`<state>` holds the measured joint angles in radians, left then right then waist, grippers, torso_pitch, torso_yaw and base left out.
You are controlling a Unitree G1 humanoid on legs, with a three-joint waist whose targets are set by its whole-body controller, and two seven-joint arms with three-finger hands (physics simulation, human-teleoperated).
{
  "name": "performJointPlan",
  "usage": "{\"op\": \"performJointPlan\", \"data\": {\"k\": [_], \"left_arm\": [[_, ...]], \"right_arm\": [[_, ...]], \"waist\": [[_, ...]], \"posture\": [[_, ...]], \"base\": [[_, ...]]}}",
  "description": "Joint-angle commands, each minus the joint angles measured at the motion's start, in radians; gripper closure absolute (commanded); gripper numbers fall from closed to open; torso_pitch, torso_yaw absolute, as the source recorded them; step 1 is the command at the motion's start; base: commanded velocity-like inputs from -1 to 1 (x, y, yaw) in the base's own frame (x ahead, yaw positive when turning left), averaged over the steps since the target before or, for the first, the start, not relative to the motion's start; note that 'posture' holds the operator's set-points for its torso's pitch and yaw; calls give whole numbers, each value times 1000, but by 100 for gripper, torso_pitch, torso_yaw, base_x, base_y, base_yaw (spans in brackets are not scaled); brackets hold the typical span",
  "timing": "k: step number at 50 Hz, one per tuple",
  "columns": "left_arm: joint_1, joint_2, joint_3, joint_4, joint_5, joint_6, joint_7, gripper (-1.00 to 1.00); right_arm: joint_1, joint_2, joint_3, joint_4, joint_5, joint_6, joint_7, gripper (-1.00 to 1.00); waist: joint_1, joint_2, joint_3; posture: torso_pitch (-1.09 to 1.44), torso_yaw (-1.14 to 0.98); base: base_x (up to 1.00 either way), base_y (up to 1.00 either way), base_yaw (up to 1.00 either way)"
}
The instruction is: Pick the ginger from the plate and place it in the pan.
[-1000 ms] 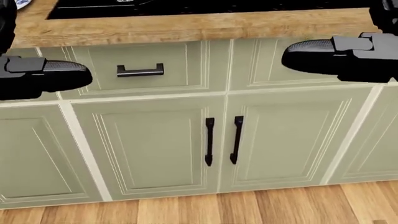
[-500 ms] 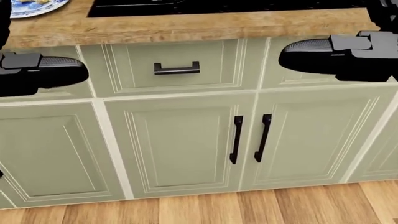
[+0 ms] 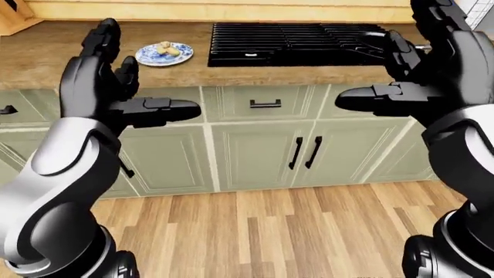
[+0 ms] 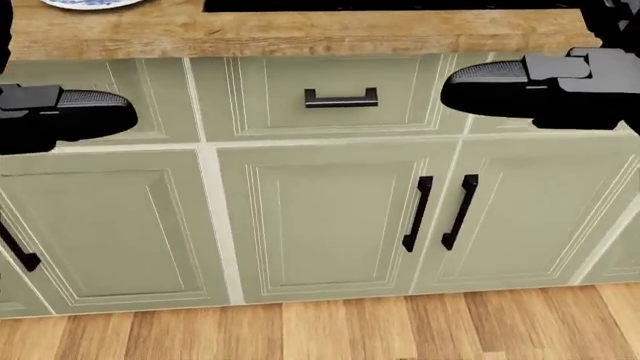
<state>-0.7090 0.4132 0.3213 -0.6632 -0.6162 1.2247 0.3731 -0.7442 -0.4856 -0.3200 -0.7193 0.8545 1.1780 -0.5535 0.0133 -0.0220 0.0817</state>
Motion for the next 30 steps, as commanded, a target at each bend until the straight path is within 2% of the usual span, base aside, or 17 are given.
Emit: {"op": "performJointPlan", "data": {"k": [1,2,3,4,5,6,9,11,12,13,14,15,17,20,28,29,30], "left_arm": [[-28,8,4,-21,-2,-24,-2,-100],[-28,9,4,-22,-3,-24,-2,-100],[-25,9,4,-21,-1,-27,-4,-100],[-22,9,2,-19,1,-32,-6,-100],[-24,9,2,-19,1,-30,-5,-100],[-26,8,2,-20,0,-28,-3,-100],[-20,8,0,-18,4,-36,-7,-100],[-24,7,1,-20,3,-30,-5,-100],[-23,6,1,-22,3,-29,-5,-100],[-19,6,0,-20,6,-36,-8,-100],[-19,7,0,-20,6,-36,-9,-100],[-20,7,1,-20,6,-34,-9,-100],[-22,6,2,-20,5,-30,-7,-100],[-21,8,11,-28,-2,-22,-7,-100],[-30,8,4,-29,-14,-16,12,-100],[-24,9,-2,-20,-7,-31,7,-100],[-23,9,-5,-16,-3,-36,4,-100]], "right_arm": [[-18,-16,-9,-6,-10,-16,-4,-100],[-18,-16,-9,-6,-10,-15,-3,-100],[-19,-15,-10,-6,-10,-15,-2,-100],[-20,-15,-12,-6,-9,-12,-3,-100],[-21,-15,-13,-6,-9,-12,-3,-100],[-21,-14,-15,-8,-7,-12,-4,-100],[-20,-14,-14,-8,-9,-16,-5,-100],[-19,-18,-11,-9,-15,-14,-6,-100],[-18,-18,-12,-10,-18,-14,-5,-100],[-18,-18,-12,-8,-21,-15,-4,-100],[-17,-17,-11,-8,-24,-16,-4,-100],[-16,-17,-10,-6,-28,-18,-2,-100],[-18,-16,-11,-4,-32,-17,0,-100],[-21,-11,-9,-5,-36,-16,-1,-100],[-25,-16,-30,-8,-11,-26,-1,-100],[-23,-17,-29,-8,-8,-29,-2,-100],[-23,-18,-28,-7,-5,-32,-4,-100]], "waist": [[-2,4,-23],[7,-9,-45],[6,-37,-51],[7,-20,-46],[3,-15,-43],[2,-5,-48],[7,1,-60],[-3,22,-59],[-14,38,-49],[-20,54,-54],[-27,56,-56],[-20,44,-38],[-21,35,-45],[-12,14,-42],[0,11,-42],[-3,16,-65],[-3,19,-61]], "posture": [[0,0],[0,0],[0,0],[0,0],[0,0],[0,0],[0,0],[0,0],[0,0],[0,0],[0,0],[0,0],[0,0],[0,0],[0,0],[0,0],[0,0]], "base": [[0,0,0],[0,0,31],[0,0,54],[0,0,55],[0,0,57],[0,0,57],[0,0,57],[0,0,28],[0,0,0],[0,0,0],[0,0,0],[0,0,0],[0,0,0],[0,0,0],[0,0,0],[7,0,0],[9,0,0]]}}
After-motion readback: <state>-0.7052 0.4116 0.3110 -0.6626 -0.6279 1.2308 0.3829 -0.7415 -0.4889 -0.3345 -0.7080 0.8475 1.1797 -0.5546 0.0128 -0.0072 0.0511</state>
